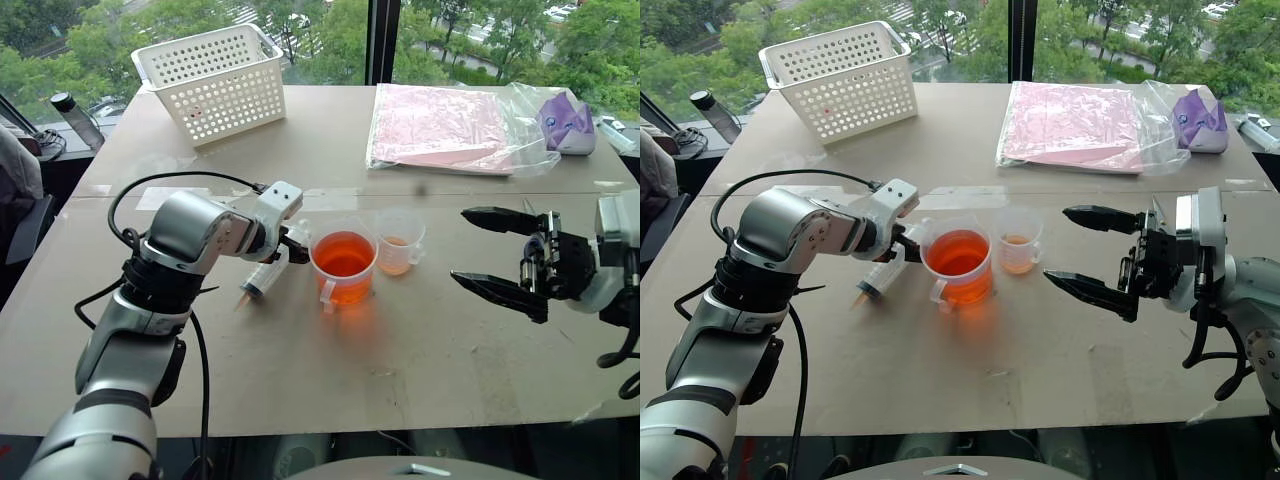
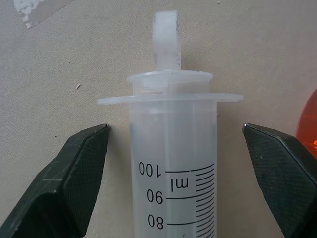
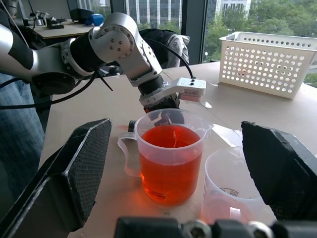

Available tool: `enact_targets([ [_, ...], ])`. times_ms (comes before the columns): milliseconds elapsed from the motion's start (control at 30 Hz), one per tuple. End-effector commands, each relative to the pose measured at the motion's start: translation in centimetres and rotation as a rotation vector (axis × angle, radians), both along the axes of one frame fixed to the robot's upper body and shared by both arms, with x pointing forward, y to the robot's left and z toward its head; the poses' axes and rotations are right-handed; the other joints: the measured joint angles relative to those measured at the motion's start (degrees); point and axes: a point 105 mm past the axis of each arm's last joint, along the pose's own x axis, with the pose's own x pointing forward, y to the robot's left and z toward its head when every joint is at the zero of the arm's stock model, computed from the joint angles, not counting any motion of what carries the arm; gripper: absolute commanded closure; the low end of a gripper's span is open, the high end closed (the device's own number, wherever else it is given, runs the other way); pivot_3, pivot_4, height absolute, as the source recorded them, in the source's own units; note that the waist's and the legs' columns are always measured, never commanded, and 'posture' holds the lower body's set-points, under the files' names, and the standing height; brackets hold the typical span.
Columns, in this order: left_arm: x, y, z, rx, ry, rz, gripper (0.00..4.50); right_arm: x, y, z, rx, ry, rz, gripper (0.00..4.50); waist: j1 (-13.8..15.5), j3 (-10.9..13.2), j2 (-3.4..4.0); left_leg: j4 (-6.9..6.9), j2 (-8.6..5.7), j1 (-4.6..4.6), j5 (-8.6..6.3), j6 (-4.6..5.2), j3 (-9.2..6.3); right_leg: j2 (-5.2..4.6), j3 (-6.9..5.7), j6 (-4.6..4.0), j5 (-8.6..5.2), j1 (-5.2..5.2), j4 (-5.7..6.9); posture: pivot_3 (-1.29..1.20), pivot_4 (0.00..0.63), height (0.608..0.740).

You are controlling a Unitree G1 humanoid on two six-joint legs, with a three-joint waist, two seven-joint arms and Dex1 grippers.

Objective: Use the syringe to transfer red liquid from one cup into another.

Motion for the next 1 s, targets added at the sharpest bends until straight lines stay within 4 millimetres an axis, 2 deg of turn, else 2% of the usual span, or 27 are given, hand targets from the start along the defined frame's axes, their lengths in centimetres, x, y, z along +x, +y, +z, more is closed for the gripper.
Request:
enact_targets([
  [33,0.5,0.3,0.1,0.017,-0.005,0.013,0.11,-0.4,0.0,1.0,-0.006,-0.068,-0.001,0.0,0.01,0.0,0.0,0.02,0.0,0.0,0.0,0.0,0.0,0.0,0.0,0.0,0.0,0.0,0.02,0.0,0.15,0.74],
  [133,0.5,0.2,-0.1,0.02,0.005,0.008,0.96,-0.5,0.1,0.9,-0.009,-0.063,0.001,0.0,-0.01,0.0,0.0,0.03,0.0,0.02,0.01,0.0,0.0,0.0,0.0,0.0,0.0,0.01,0.07,0.0,0.15,0.74],
  [200,0.3,0.1,-0.3,0.02,0.012,0.004,1.79,-0.5,0.0,1.0,-0.014,-0.063,0.003,0.0,0.0,0.0,0.0,0.03,0.0,0.03,0.01,-0.01,0.0,0.0,0.0,0.0,0.0,0.0,0.08,0.0,0.15,0.74],
  [233,0.3,0.1,-0.3,0.019,0.014,0.003,2.42,-0.5,0.0,1.0,-0.015,-0.064,0.003,0.0,0.0,0.0,0.0,0.03,0.0,0.03,0.01,-0.01,0.0,0.0,0.0,0.0,0.0,0.0,0.07,0.0,0.15,0.74],
  [300,0.2,0.1,-0.3,0.017,0.014,0.003,3.07,-0.4,-0.1,1.1,-0.021,-0.066,0.002,0.0,0.04,0.0,0.0,0.03,0.0,0.02,0.01,-0.01,0.0,-0.01,0.01,0.0,0.0,0.01,0.05,0.0,0.15,0.74],
  [400,0.4,0.4,0.3,0.005,-0.027,0.01,3.07,-0.3,-0.2,1.2,-0.026,-0.067,0.002,0.0,0.04,0.0,0.0,0.03,0.0,0.0,0.01,-0.01,0.0,-0.01,0.01,0.0,0.0,0.01,0.02,0.0,0.15,0.74],
  [533,1.2,1.3,3.6,-0.094,-0.145,0.06,3.07,-0.2,-0.3,1.3,-0.027,-0.065,0.001,0.0,0.01,0.05,-0.05,0.02,0.0,0.0,0.01,-0.01,0.0,-0.01,0.0,0.0,0.0,0.0,0.03,0.0,0.15,0.74],
  [633,2.0,2.1,7.8,-0.149,-0.342,0.058,3.07,0.3,-0.3,1.4,-0.041,-0.064,-0.022,0.0,-0.09,0.09,-0.09,0.03,0.0,-0.01,0.01,-0.01,-0.01,-0.01,0.0,0.0,0.0,-0.03,0.05,0.0,0.15,0.74],
  [700,2.4,1.5,11.9,-0.232,-0.562,-0.009,3.07,0.7,0.1,1.7,-0.027,-0.041,-0.036,0.0,-0.05,0.1,-0.1,0.03,0.0,-0.01,0.01,-0.01,-0.01,-0.02,0.0,0.0,0.0,-0.03,0.04,0.0,0.15,0.74],
  [833,1.0,1.2,17.7,-0.448,-0.84,-0.12,3.07,1.6,0.5,2.9,0.019,-0.006,-0.051,0.0,0.03,0.11,-0.1,0.03,0.0,-0.05,0.03,-0.04,-0.01,-0.07,-0.02,0.0,0.0,-0.05,-0.03,0.0,0.15,0.74],
  [867,0.7,1.8,18.9,-0.487,-0.897,-0.118,3.07,1.8,0.5,3.4,0.037,-0.003,-0.05,0.0,0.02,0.11,-0.11,0.03,0.0,-0.05,0.03,-0.04,0.0,-0.08,-0.02,0.0,0.0,-0.05,-0.05,0.0,0.15,0.74],
  [1000,0.0,3.1,21.2,-0.579,-1.021,-0.136,3.07,2.4,0.6,4.9,0.082,0.006,-0.047,0.0,-0.1,0.11,-0.11,0.02,0.0,-0.06,0.04,-0.06,0.01,-0.06,-0.03,0.0,0.0,-0.05,-0.05,0.0,0.15,0.74],
])
